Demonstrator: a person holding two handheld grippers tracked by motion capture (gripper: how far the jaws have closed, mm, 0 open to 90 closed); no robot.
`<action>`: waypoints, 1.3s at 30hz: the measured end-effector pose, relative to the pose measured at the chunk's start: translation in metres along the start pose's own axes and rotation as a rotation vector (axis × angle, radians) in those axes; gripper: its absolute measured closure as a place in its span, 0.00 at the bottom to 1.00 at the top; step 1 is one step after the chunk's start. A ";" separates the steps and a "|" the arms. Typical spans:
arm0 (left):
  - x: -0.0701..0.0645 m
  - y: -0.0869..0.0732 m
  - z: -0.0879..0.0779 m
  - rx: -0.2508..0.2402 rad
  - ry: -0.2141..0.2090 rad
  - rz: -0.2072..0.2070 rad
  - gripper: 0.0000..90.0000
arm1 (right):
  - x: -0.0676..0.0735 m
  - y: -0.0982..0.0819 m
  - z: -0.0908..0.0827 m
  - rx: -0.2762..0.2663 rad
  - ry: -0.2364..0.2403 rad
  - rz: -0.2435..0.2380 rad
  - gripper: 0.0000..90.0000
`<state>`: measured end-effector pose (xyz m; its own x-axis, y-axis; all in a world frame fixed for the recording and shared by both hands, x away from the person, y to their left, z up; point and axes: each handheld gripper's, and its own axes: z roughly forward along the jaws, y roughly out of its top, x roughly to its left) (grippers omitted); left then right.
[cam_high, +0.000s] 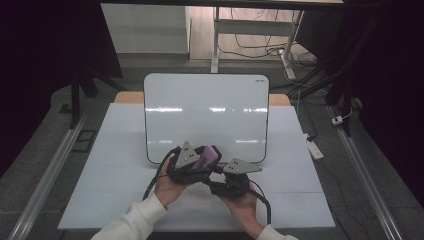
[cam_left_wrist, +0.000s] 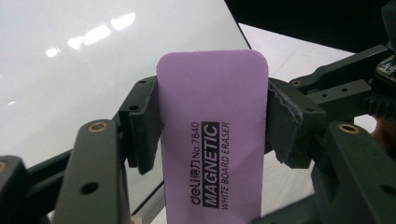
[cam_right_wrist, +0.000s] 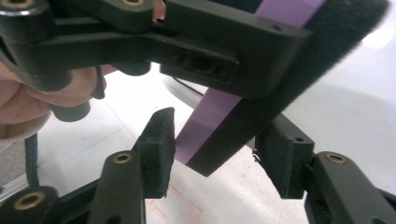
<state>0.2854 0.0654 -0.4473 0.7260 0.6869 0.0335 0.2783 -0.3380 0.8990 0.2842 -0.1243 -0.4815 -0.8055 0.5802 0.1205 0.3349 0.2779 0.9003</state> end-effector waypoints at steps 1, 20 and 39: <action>0.000 0.000 0.000 -0.001 0.000 -0.001 0.45 | 0.000 0.000 0.000 -0.004 -0.003 0.002 0.55; 0.003 -0.001 -0.015 -0.029 0.023 0.004 0.42 | -0.006 0.005 -0.002 0.006 -0.054 -0.008 0.69; 0.057 -0.074 -0.117 0.023 0.204 -0.161 0.36 | 0.028 0.049 0.052 0.067 -0.012 0.062 0.69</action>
<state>0.2324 0.2047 -0.4603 0.5298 0.8479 -0.0192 0.3957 -0.2270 0.8899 0.3039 -0.0544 -0.4557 -0.7764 0.6071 0.1692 0.4156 0.2915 0.8615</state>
